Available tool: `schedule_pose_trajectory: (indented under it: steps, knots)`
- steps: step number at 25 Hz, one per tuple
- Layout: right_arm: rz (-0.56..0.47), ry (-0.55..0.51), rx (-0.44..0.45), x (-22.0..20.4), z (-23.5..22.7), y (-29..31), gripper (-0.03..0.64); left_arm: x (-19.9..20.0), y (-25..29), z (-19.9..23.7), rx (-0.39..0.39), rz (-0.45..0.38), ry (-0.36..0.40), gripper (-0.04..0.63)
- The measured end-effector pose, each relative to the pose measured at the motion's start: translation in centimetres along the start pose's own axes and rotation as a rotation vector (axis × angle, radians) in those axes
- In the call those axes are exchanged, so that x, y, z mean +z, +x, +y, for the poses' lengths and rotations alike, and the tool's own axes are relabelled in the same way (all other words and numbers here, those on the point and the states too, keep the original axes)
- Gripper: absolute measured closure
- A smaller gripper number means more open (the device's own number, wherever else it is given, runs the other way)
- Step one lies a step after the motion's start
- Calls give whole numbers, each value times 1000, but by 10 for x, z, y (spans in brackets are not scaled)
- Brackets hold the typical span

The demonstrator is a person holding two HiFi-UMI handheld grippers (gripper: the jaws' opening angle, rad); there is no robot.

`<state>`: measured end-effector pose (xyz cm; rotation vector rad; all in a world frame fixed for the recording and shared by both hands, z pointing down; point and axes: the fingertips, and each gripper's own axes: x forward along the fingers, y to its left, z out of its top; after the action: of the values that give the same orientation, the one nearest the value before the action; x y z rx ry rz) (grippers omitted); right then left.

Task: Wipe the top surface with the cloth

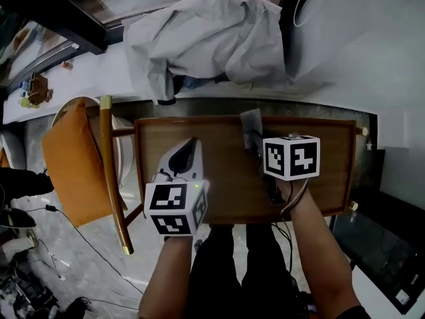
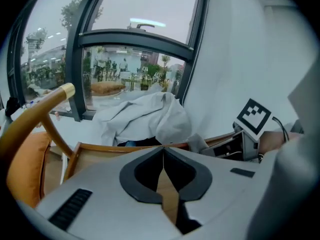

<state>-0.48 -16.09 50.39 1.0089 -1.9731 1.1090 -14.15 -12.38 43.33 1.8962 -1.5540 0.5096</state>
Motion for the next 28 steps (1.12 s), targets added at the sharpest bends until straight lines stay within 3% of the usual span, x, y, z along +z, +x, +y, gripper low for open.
schedule_pose_trajectory:
  steps: [15,28]
  knots:
    - [-35,113,-176,-14,-168,-93,580,-1,75,-151,-142,73,63,583]
    - [-31,185,-328,-20,-242,-139,580,-3,114,-256,-272,97,77,583]
